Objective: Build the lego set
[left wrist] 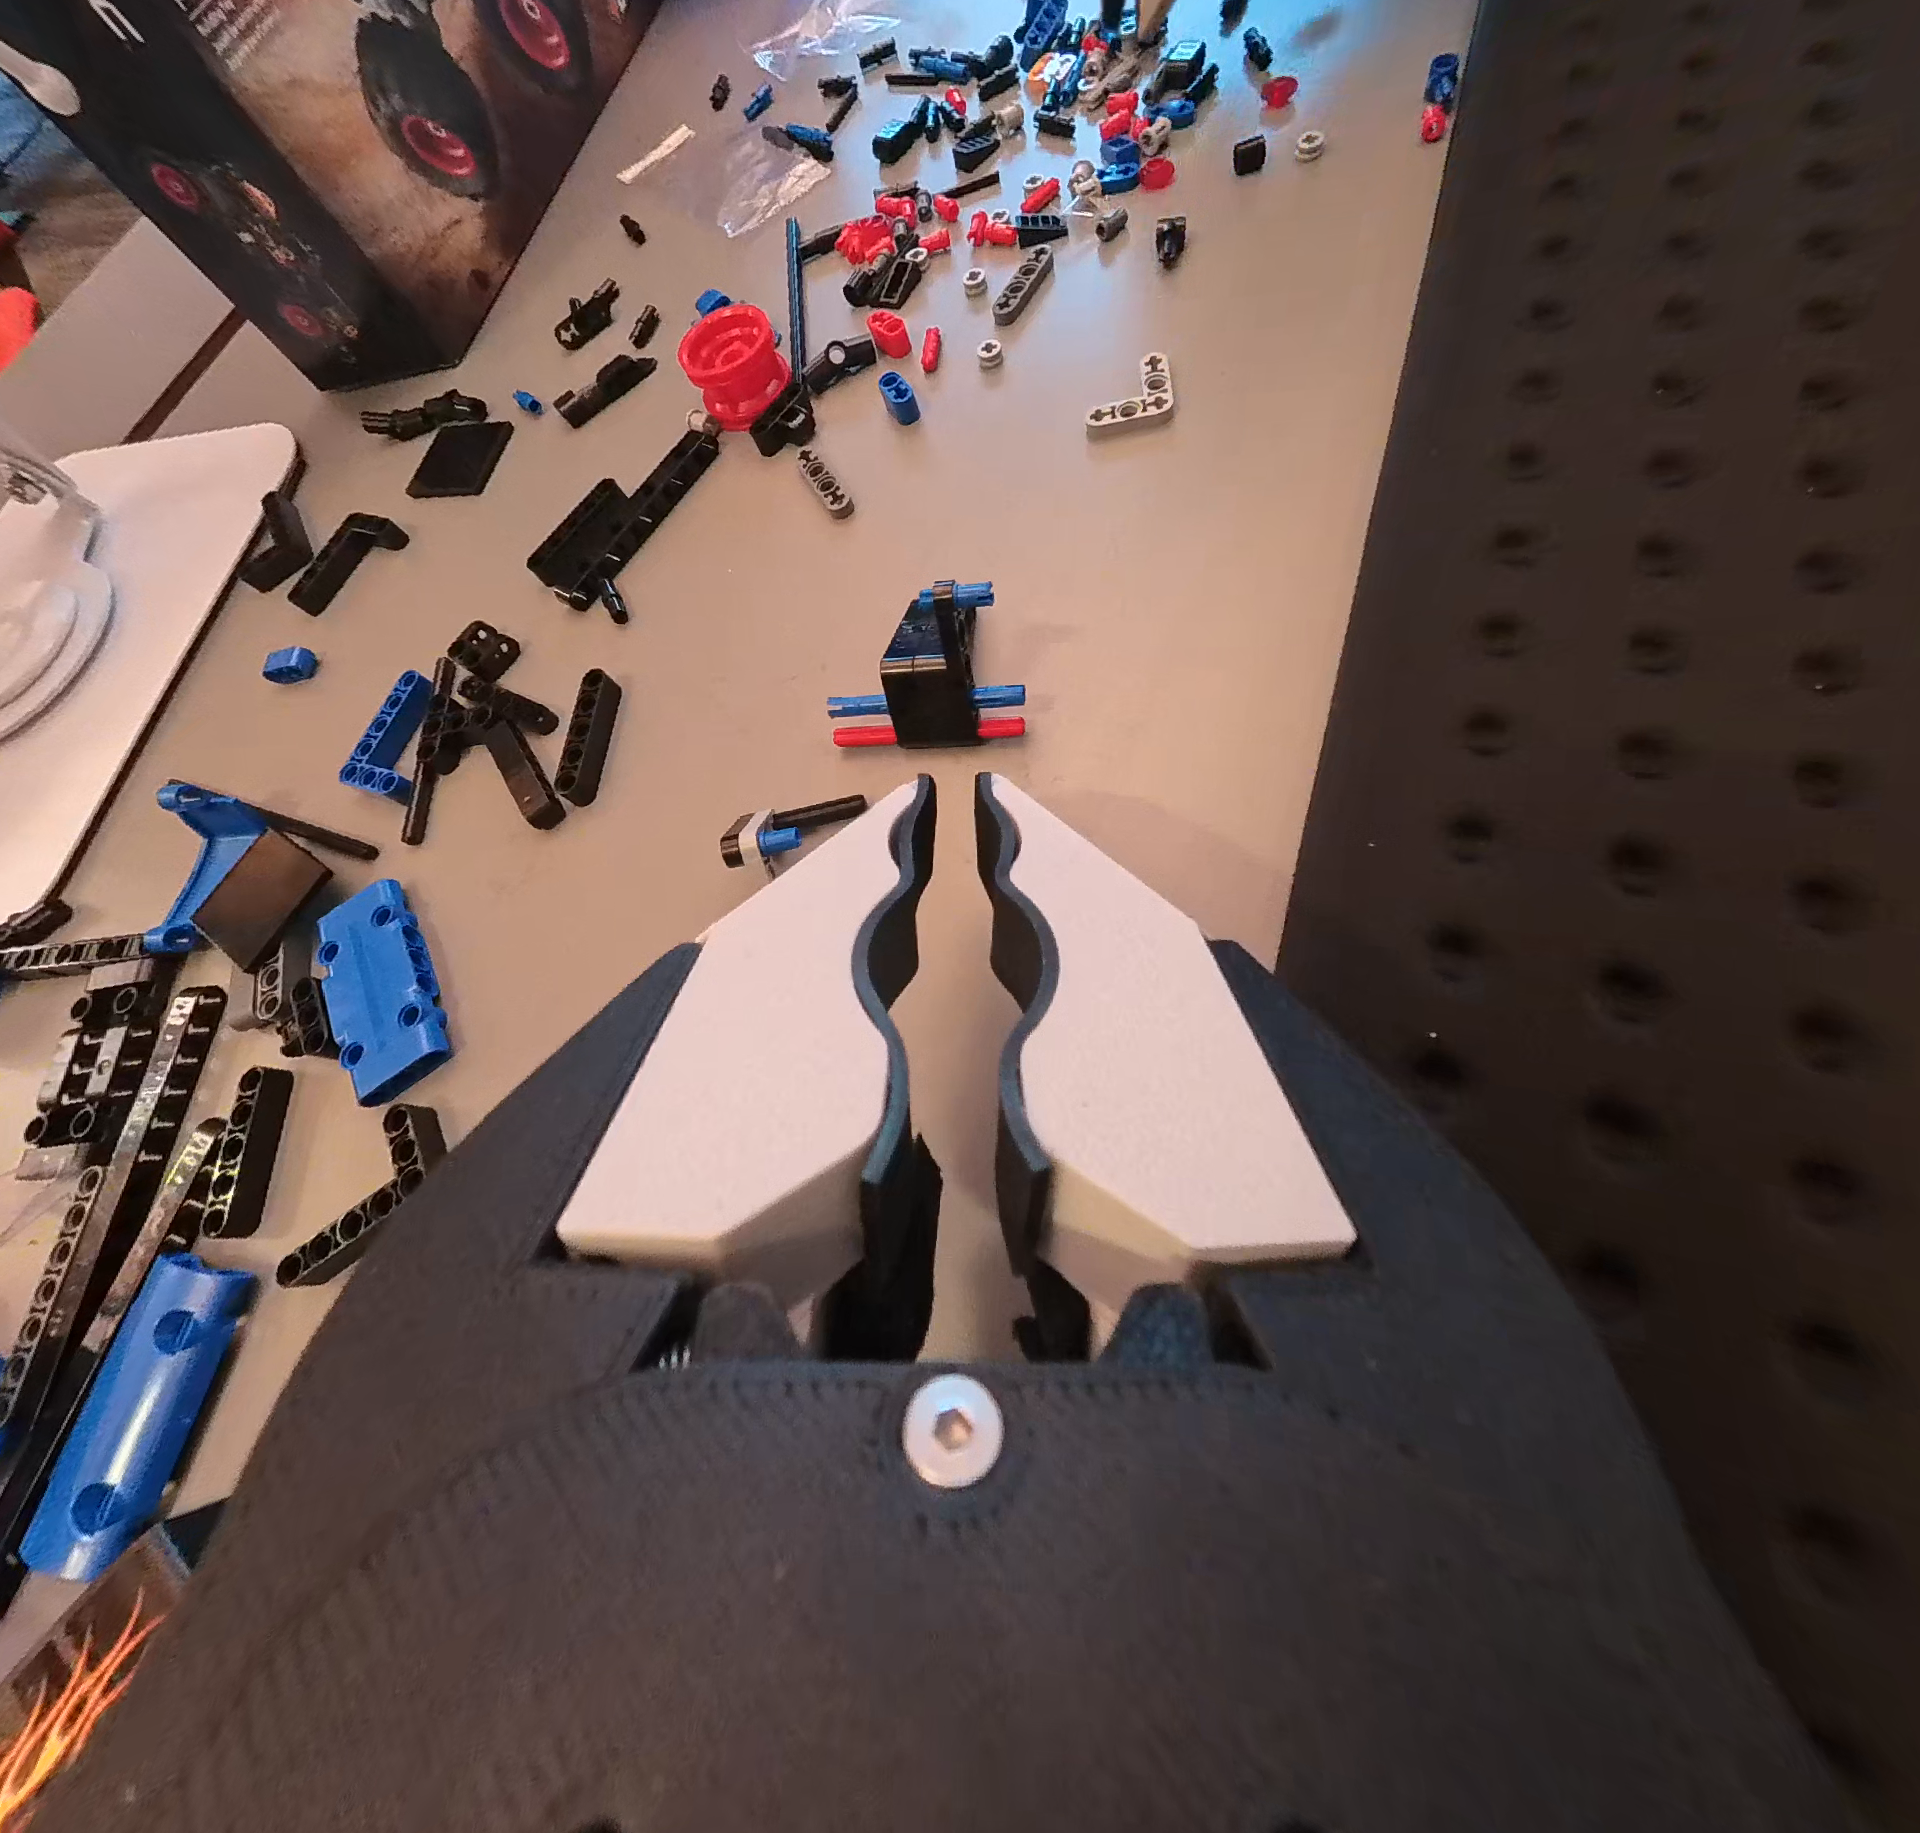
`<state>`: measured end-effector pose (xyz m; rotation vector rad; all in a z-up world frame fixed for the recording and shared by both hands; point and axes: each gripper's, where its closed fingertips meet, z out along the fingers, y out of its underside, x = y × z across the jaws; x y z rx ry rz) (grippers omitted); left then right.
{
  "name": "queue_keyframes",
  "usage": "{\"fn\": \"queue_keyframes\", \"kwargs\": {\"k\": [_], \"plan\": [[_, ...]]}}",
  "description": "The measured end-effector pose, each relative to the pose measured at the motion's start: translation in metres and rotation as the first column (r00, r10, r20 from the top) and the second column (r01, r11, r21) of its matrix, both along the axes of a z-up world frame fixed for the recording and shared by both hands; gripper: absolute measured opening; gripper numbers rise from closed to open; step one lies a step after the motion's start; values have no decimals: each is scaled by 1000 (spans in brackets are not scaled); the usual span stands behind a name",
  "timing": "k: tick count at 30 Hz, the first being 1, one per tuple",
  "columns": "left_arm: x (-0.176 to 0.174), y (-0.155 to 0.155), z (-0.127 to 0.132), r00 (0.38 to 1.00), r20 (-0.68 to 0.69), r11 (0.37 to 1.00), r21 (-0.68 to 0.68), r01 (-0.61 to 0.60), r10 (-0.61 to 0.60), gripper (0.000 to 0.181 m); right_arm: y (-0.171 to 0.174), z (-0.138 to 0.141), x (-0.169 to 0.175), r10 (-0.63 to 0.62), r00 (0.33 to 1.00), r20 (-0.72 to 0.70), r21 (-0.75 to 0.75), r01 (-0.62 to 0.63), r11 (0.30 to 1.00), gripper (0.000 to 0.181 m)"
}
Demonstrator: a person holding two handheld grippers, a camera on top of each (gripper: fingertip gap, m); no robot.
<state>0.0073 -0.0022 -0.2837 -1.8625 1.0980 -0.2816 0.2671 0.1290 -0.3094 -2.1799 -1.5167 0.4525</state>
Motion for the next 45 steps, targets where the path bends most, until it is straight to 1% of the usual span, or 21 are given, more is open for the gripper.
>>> {"fn": "queue_keyframes", "kwargs": {"k": [2, 4, 8, 16, 20, 27, 32, 35, 38, 45], "plan": [[0, 0, -1, 1000, -5, 1000, -3, 3, -3, 6, -3, -1, -4, 31, 999, -19, -17, -32, 999, 8], [1, 0, -2, 1000, -10, 1000, -7, 4, -4, 6, -4, -5, -5, 52, 999, 14, -23, -52, 998, 6], [0, 0, -3, 1000, -9, 1000, -7, 2, -2, 6, -2, -8, -6, 62, 997, 38, -30, -61, 998, 3], [0, 0, -3, 1000, -12, 1000, -8, 3, -3, 6, -2, -8, -8, 73, 997, 40, -18, -72, 997, 1], [0, 1, -1, 1000, -2, 1000, -2, -4, 4, 6, -3, 4, -17, 63, 998, -30, -3, -63, 998, 2], [-5, 5, 9, 998, 45, 999, 14, -32, 32, 11, -18, 36, -49, 108, 986, -129, 64, -101, 993, 2], [-6, 6, 19, 999, 29, 999, 19, -30, 29, 20, -30, 51, -76, 146, 972, -182, 100, -130, 986, 2], [-5, 9, 21, 1000, -22, 1000, -2, -8, 8, 36, -35, 58, -92, 166, 963, -215, 113, -144, 983, 2], [-3, 15, 21, 998, -54, 999, -36, 15, -17, 48, -40, 62, -108, 185, 952, -242, 124, -159, 980, 2], [3, 26, 7, 990, -120, 993, -101, 63, -75, 54, -47, 63, -139, 206, 931, -301, 119, -177, 977, 2]]}}
